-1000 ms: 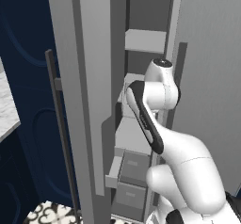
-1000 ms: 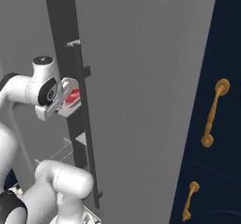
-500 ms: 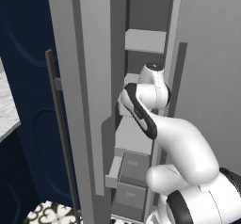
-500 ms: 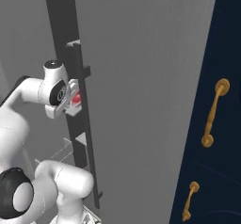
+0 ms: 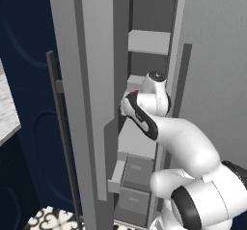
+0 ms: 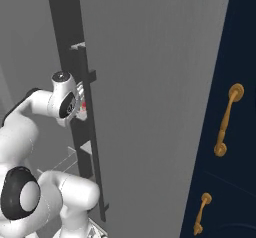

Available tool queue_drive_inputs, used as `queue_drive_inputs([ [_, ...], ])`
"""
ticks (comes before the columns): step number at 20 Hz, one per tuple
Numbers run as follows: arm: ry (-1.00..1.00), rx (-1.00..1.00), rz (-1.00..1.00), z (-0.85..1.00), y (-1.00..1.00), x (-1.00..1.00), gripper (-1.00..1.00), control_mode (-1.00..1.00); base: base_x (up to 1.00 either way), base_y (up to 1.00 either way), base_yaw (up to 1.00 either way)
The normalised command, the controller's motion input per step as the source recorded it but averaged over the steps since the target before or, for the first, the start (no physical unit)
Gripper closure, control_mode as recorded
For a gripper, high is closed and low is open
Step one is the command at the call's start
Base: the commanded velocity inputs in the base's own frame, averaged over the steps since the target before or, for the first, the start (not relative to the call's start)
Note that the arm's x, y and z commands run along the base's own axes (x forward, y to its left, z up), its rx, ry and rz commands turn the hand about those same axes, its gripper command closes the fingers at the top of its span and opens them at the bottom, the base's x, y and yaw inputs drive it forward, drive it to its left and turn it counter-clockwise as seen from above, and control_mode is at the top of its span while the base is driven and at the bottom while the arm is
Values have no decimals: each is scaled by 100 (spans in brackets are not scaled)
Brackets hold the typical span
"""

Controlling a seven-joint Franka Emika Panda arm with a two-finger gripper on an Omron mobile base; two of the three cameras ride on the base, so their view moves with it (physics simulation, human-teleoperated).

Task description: Take the meat container that has the steak and place it on the second highest rack of the freezer. Then take the vegetable container that has the carrot and avocado and place it on the highest rack of the freezer.

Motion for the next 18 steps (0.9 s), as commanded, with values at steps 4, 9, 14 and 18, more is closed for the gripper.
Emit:
queue_drive_inputs([
  [4,-8,0,-6,0,-32,6,100,-100,0,0,0],
  [9,-6,0,-3,0,-4,14,100,-100,0,0,0],
  [14,-1,-1,-3,0,0,41,100,-100,0,0,0],
  [18,0,-1,-4,0,0,56,100,-100,0,0,0],
])
